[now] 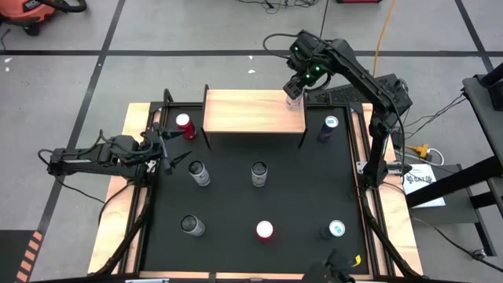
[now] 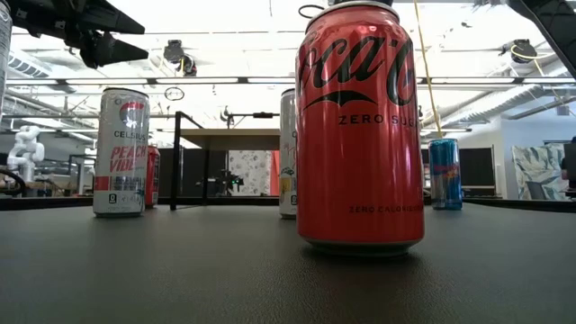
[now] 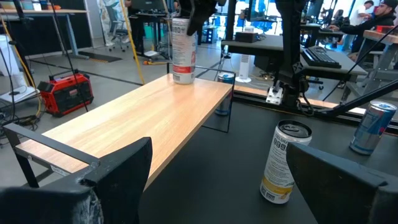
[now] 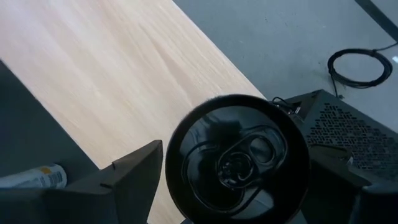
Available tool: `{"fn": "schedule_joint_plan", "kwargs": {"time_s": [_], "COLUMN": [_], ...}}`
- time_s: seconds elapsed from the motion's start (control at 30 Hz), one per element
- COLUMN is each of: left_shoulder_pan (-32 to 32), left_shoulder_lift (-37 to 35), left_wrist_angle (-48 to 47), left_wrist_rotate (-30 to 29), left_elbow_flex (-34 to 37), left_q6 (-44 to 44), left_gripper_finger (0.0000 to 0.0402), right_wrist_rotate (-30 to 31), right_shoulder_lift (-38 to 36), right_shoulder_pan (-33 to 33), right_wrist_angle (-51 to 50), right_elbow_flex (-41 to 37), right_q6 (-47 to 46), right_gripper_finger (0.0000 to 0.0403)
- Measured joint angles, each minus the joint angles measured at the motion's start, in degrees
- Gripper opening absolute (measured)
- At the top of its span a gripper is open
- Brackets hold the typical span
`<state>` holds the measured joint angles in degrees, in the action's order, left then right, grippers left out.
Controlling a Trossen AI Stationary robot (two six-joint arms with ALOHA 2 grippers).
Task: Place canned beverage on shelf
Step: Put the right white pink soda can on the shelf
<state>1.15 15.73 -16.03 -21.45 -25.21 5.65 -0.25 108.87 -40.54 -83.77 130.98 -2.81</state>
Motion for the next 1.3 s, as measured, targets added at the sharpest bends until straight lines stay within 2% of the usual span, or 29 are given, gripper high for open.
{"fn": "schedule_joint_plan", "kwargs": {"time_s": [0.5,0.63,1.03,1.3], "left_shoulder_pan": [0.00,0.02,0.02,0.00], "left_shoulder_lift": [0.00,0.01,0.00,0.01], "left_wrist_angle": [-0.02,-0.02,-0.04,-0.06], "left_wrist_rotate": [0.00,0.01,0.12,0.31], "left_elbow_flex": [0.00,0.00,0.00,0.00], "left_q6": [0.07,0.07,0.07,0.09], "left_gripper_finger": [0.0380,0.0380,0.0380,0.0380], "right_wrist_rotate": [1.21,4.95,4.99,6.40], "right_shoulder_lift": [-5.08,-6.60,-8.37,-8.36], "right_shoulder_pan": [0.53,0.53,1.94,2.26], "right_wrist_angle": [0.23,-2.11,-6.26,1.14], "right_elbow_flex": [-0.07,-0.05,-0.37,-0.37], "right_q6": [-0.06,-0.71,-4.81,-6.08], "right_gripper_finger": [0.0309,0.0309,0.0309,0.0309]}}
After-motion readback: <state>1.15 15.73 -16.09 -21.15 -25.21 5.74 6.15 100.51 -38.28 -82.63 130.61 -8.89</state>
